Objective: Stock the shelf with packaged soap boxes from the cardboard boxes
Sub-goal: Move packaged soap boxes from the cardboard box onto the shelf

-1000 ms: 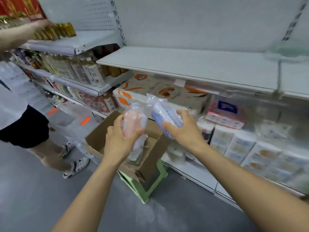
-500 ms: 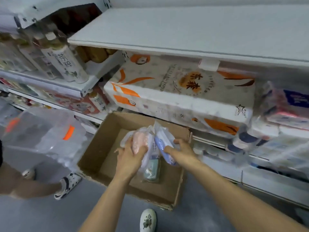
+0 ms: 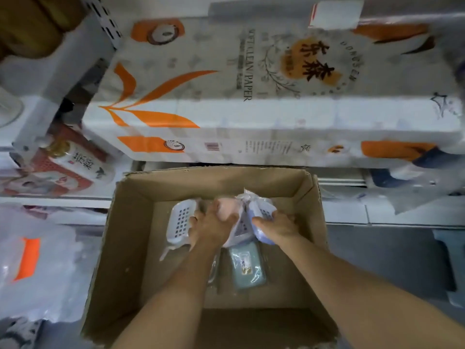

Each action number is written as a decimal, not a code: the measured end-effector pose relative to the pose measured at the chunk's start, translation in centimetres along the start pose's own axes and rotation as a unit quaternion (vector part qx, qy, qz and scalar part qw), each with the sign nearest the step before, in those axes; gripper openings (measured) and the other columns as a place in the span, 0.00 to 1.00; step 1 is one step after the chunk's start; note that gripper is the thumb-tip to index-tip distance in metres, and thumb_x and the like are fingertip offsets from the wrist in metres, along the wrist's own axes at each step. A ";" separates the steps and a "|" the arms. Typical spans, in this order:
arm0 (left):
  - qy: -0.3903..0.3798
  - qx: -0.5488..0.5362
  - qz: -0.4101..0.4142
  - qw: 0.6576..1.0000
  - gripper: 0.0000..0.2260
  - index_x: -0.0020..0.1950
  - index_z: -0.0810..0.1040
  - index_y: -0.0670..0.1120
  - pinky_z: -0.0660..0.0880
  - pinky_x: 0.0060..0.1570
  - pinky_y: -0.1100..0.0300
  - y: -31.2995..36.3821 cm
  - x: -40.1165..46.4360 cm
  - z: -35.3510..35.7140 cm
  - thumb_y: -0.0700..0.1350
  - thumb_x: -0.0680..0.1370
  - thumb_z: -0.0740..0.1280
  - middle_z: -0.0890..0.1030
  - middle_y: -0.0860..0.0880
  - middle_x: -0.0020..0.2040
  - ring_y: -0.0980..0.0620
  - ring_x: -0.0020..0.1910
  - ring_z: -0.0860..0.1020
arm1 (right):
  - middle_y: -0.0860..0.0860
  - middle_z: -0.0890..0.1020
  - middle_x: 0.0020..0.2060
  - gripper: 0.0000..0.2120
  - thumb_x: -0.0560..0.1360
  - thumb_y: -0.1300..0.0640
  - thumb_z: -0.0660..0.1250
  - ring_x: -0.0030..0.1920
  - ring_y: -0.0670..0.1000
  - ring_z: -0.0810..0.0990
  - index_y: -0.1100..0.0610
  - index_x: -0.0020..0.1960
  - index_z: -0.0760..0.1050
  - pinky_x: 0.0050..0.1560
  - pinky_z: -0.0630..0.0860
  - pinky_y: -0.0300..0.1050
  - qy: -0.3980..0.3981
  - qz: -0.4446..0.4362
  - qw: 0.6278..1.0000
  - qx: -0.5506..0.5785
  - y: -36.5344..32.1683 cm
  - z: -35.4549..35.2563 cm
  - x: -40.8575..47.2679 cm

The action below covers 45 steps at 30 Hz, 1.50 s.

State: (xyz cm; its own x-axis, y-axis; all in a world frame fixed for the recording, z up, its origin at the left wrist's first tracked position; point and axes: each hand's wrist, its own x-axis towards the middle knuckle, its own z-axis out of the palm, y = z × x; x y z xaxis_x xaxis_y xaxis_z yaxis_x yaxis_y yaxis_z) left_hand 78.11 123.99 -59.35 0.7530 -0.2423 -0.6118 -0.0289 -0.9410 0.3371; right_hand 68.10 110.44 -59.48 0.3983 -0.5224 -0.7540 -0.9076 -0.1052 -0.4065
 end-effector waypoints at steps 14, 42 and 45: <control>0.081 -0.002 0.237 0.968 0.31 0.77 0.63 0.49 0.66 0.69 0.50 8.5 -13.9 -5.4 0.63 0.78 0.62 0.68 0.45 0.74 0.44 0.72 0.66 | 0.50 0.74 0.62 0.20 0.75 0.43 0.63 0.64 0.54 0.73 0.48 0.65 0.70 0.59 0.74 0.51 0.119 -0.235 0.962 -0.071 2.2 -11.5 -13.2; 0.280 0.037 0.688 0.669 0.30 0.74 0.66 0.48 0.70 0.62 0.49 57.7 -64.3 17.6 0.61 0.76 0.64 0.73 0.46 0.67 0.46 0.65 0.72 | 0.50 0.70 0.68 0.25 0.77 0.45 0.62 0.67 0.52 0.69 0.52 0.72 0.65 0.64 0.70 0.53 0.649 -0.262 0.710 -0.079 50.6 -63.8 -44.7; 0.283 0.053 0.691 0.663 0.31 0.75 0.64 0.49 0.68 0.64 0.50 64.3 -65.6 20.6 0.62 0.76 0.62 0.71 0.46 0.69 0.46 0.66 0.70 | 0.49 0.70 0.68 0.25 0.77 0.45 0.62 0.67 0.52 0.68 0.52 0.72 0.64 0.65 0.68 0.52 0.651 -0.253 0.711 -0.085 53.7 -69.7 -43.5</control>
State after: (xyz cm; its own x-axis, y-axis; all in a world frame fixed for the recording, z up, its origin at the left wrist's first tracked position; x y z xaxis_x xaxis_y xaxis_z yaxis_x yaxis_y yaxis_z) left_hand 13.25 74.54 -12.30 0.0849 -0.7919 0.6047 -0.9717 0.0685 0.2261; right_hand -7.22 68.52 -12.60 0.3187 -0.7099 0.6281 -0.7394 -0.6008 -0.3040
